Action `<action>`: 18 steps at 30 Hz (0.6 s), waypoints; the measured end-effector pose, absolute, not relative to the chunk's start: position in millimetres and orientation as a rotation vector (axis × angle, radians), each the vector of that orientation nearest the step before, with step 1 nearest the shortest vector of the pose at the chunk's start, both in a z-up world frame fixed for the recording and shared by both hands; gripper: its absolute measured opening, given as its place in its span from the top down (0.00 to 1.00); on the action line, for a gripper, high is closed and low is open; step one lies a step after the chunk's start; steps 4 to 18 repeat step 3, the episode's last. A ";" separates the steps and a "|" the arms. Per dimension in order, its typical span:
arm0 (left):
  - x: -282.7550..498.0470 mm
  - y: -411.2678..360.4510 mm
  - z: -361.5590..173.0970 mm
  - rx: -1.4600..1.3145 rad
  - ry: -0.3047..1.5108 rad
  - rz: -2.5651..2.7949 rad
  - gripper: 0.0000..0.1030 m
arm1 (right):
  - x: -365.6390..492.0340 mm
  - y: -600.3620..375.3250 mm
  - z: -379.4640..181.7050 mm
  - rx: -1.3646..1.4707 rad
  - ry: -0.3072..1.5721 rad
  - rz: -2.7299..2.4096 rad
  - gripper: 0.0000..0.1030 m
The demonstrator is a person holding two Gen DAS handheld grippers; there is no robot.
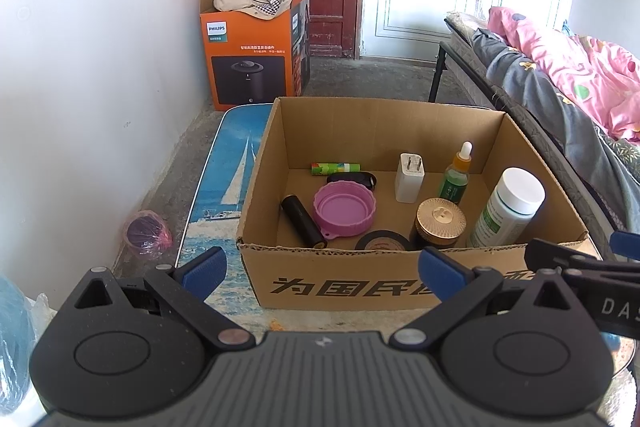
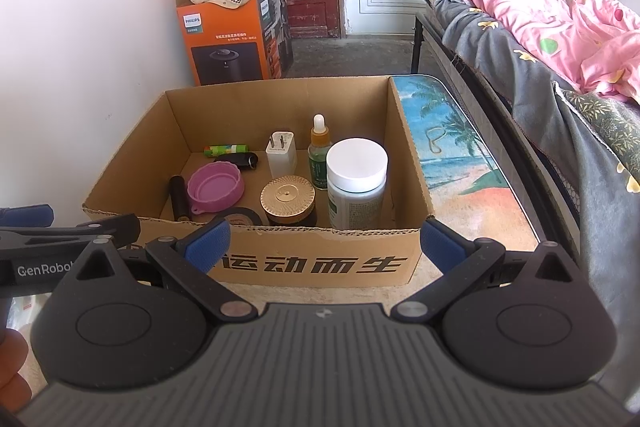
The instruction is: Organize rigid objects
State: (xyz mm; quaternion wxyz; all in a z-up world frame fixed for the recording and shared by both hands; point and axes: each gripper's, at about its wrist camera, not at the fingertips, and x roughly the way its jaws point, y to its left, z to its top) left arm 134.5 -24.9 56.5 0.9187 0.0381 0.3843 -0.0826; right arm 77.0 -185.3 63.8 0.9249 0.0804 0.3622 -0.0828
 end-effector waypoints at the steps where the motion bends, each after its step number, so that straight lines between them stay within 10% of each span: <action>1: 134.6 -24.8 56.5 0.078 0.790 -0.170 0.01 | 77.1 -185.6 63.7 0.165 0.743 -0.170 0.01; 18: 134.6 -24.5 56.5 0.079 0.790 -0.170 0.01 | 76.7 -184.7 65.2 0.165 0.741 -0.169 0.01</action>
